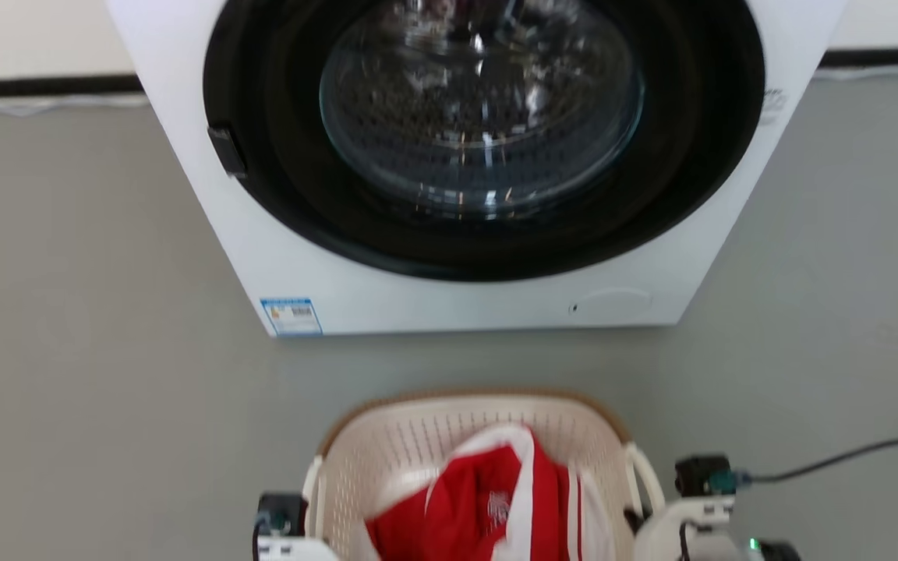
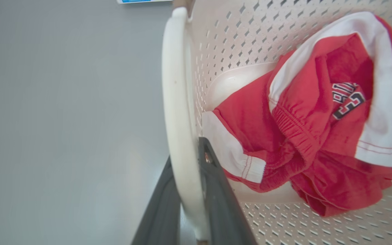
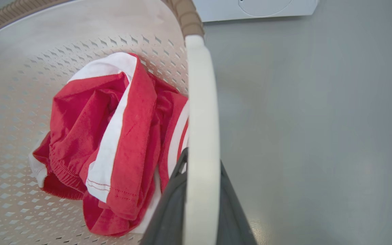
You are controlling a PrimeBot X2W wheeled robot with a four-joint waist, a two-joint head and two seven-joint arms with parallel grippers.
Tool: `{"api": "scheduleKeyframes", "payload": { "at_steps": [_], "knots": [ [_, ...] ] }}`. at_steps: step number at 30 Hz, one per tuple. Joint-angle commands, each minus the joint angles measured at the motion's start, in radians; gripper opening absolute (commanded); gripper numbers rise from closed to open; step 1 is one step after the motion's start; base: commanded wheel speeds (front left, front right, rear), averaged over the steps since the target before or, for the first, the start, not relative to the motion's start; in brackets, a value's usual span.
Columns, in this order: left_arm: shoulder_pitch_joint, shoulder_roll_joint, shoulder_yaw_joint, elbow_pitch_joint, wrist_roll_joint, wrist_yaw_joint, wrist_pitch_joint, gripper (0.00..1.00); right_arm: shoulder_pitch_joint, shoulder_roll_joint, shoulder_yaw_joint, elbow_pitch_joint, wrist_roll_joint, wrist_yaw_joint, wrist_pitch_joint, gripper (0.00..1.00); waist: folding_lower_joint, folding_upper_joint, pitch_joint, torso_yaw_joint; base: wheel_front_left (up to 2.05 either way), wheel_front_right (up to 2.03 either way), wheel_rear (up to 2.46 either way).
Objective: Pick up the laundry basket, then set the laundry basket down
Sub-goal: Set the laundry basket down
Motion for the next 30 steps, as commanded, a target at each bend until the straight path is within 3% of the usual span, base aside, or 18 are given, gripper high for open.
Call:
{"api": "scheduleKeyframes", "payload": {
  "at_steps": [1,7,15,30],
  "knots": [
    [-0.057,0.039,0.020,-0.002,-0.007,0.025,-0.017,0.00,-0.040,0.001,0.013,-0.006,-0.001,0.009,-0.027,0.00,0.0000,-0.0001,0.064,0.007,0.00,0.00,0.00],
    [-0.167,0.039,0.023,-0.008,-0.005,0.034,-0.033,0.00,-0.156,0.001,0.002,-0.002,-0.012,0.009,-0.057,0.00,0.0000,-0.0001,0.209,0.016,0.00,0.00,0.00],
    [-0.314,0.039,0.020,-0.015,0.004,0.048,-0.045,0.00,-0.285,0.001,-0.096,-0.002,-0.112,0.009,-0.071,0.00,0.0000,-0.0001,0.392,0.029,0.00,0.00,0.00],
    [-0.519,0.042,0.020,-0.041,0.012,0.075,-0.067,0.00,-0.446,0.001,-0.399,-0.002,-0.417,0.009,-0.090,0.00,0.0000,-0.0001,0.649,0.060,0.00,0.00,0.00]
  ]
}}
